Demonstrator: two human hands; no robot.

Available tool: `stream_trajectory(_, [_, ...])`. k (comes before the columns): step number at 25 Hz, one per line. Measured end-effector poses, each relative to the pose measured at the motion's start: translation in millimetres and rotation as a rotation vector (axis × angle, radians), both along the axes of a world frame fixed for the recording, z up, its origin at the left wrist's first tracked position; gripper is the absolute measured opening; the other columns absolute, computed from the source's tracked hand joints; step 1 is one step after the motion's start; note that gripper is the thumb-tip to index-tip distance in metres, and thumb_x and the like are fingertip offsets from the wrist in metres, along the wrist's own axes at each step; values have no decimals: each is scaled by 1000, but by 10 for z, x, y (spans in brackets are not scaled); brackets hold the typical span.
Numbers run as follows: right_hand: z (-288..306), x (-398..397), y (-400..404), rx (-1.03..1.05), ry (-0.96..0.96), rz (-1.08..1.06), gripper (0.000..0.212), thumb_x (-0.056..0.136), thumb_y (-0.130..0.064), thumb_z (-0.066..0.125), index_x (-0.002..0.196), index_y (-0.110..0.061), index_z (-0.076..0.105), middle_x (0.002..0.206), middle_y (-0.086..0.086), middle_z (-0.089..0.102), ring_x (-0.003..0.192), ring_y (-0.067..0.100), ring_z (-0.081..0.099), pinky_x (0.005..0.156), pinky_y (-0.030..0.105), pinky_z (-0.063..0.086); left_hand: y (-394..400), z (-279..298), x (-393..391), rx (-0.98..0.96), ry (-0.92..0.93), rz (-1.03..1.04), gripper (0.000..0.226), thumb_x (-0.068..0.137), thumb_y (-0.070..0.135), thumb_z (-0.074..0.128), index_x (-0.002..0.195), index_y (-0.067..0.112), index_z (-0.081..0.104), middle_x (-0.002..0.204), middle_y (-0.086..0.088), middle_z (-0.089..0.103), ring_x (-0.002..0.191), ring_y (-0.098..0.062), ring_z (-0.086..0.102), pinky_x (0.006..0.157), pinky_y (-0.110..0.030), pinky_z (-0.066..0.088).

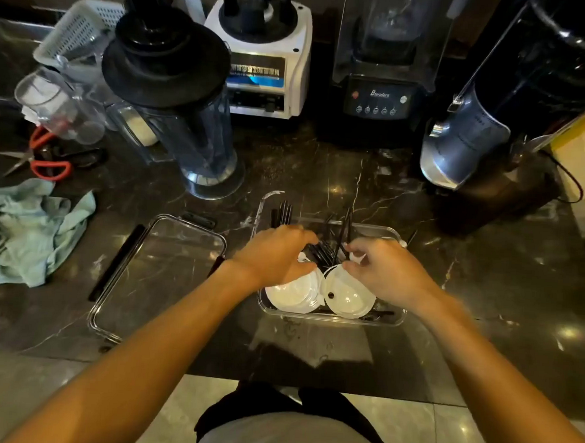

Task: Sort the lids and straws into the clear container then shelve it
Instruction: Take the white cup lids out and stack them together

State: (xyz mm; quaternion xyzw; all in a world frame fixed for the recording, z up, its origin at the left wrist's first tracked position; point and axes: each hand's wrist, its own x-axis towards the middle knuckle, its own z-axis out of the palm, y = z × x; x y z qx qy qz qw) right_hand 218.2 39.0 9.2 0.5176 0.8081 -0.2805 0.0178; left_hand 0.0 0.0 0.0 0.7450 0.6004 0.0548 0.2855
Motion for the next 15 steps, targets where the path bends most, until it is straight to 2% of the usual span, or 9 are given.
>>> stream_trajectory(4, [-71, 48, -100, 11, -58, 35, 33, 95, -24, 65, 126, -16, 71, 120, 7, 73, 113, 27, 64, 85, 39, 56, -95, -94, 16, -65, 89, -30, 52, 94, 29, 69, 143, 20, 56, 138, -5, 63, 121, -27, 64, 99, -42, 53])
stream_trajectory(8, [-97, 20, -154, 66, -203, 100, 41, 99, -21, 60, 140, -14, 60, 140, 7, 53, 128, 27, 53, 91, 38, 52, -95, -168, 24, -36, 118, -42, 52, 94, 20, 67, 144, 19, 54, 143, -6, 60, 122, -29, 63, 100, -44, 53])
stream_trajectory(12, [-170, 6, -222, 149, -251, 137, 35, 98, -16, 61, 132, -12, 63, 133, 11, 51, 121, 28, 56, 86, 37, 56, -109, -214, 11, -25, 104, -3, 54, 93, 16, 68, 145, 19, 52, 141, -7, 59, 126, -28, 60, 102, -41, 53])
stream_trajectory(15, [-208, -15, -240, 153, -246, 109, 35, 96, -15, 66, 130, -13, 62, 131, 12, 53, 118, 30, 59, 85, 39, 58, -120, -230, -35, -26, 77, 33, 45, 95, 18, 67, 139, 19, 59, 138, -5, 60, 123, -26, 61, 99, -37, 52])
